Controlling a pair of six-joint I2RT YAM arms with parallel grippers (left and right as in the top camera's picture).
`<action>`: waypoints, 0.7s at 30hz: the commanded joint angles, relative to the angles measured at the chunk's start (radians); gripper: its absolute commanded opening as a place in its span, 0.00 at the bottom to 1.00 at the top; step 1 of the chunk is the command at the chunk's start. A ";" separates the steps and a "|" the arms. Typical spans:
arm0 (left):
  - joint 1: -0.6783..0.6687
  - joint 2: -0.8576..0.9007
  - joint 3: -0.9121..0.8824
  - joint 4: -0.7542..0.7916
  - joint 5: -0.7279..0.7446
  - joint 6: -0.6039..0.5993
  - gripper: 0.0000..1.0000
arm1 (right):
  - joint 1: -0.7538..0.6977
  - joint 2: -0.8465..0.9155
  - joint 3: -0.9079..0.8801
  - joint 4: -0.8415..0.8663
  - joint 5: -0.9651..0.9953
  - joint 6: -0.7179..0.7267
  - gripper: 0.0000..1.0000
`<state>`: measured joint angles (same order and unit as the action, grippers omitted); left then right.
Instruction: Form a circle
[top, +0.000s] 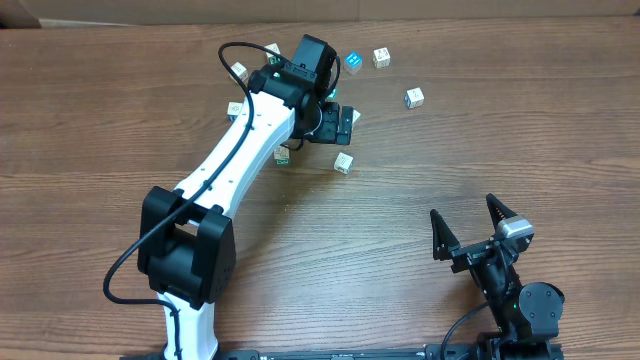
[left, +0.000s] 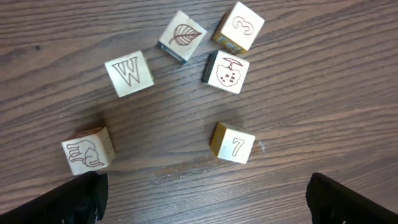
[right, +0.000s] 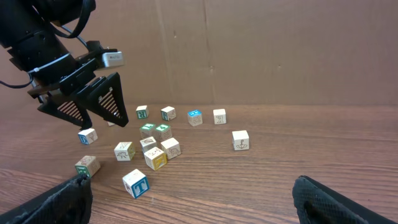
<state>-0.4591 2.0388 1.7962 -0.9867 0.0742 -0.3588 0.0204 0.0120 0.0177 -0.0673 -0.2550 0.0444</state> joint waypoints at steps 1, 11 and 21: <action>-0.019 0.019 -0.002 0.000 -0.045 -0.031 1.00 | -0.003 -0.009 -0.010 0.005 0.008 -0.005 1.00; -0.048 0.019 -0.085 0.089 -0.071 -0.030 1.00 | -0.003 -0.009 -0.010 0.005 0.008 -0.004 1.00; -0.048 0.019 -0.119 0.140 -0.066 -0.030 1.00 | -0.003 -0.009 -0.010 0.005 0.008 -0.004 1.00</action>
<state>-0.5045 2.0483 1.6924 -0.8558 0.0174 -0.3683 0.0204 0.0120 0.0177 -0.0685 -0.2546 0.0448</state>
